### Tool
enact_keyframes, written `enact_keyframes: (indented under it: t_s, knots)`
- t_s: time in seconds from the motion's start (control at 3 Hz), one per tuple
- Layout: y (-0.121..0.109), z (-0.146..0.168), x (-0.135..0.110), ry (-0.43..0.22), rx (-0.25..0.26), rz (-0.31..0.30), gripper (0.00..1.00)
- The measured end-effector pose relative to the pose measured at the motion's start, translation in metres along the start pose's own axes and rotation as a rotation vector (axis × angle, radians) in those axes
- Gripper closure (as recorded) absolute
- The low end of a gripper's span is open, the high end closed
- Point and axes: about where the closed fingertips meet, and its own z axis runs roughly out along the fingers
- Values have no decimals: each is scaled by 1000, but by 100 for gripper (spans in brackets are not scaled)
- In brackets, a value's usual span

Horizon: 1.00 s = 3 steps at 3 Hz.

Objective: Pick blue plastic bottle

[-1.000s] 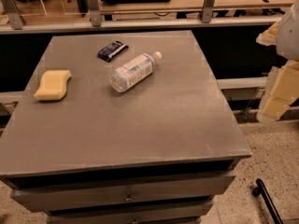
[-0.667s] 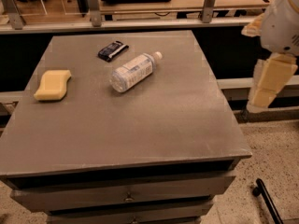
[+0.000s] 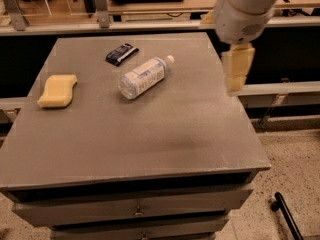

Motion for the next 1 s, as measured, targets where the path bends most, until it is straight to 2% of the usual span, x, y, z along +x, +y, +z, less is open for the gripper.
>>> enact_keyframes:
  t_s: [0.33,0.67,1.0]
  knots:
    - [-42,42,-42,43,-28,-243,0]
    - [-58,62,-63,42,-47,-348,0]
    - [-67,79,-85,27,-64,-428,0]
